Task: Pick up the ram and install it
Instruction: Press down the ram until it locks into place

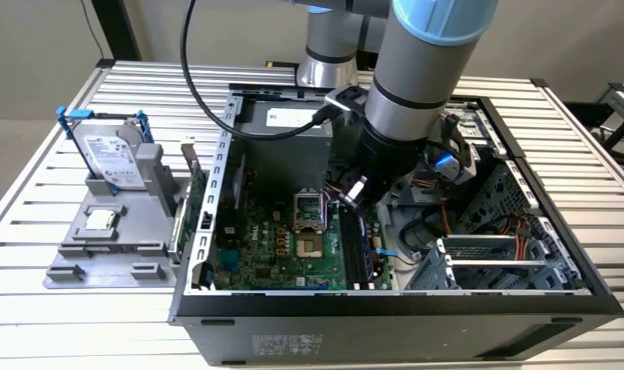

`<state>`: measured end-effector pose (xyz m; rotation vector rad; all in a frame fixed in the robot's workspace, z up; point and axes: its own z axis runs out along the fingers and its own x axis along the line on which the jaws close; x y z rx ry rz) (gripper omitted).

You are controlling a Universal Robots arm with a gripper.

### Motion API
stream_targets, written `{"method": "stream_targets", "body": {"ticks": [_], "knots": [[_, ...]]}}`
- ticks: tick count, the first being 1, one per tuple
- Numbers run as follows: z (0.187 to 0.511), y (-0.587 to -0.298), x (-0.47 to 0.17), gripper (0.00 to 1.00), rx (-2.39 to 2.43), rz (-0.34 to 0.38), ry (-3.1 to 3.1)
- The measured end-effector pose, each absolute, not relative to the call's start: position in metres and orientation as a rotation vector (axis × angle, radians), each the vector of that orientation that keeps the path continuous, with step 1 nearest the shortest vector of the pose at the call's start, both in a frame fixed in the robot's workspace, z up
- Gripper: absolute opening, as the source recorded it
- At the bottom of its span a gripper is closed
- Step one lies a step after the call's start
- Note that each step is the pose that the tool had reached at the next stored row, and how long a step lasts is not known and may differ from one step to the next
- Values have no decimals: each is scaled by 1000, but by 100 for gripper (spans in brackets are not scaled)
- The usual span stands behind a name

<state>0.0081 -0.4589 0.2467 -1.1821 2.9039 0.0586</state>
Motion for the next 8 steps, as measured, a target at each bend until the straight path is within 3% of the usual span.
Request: {"method": "stream_targets", "body": {"ticks": [8], "knots": [[247,-459,9,0,-1336,59,2839]]}}
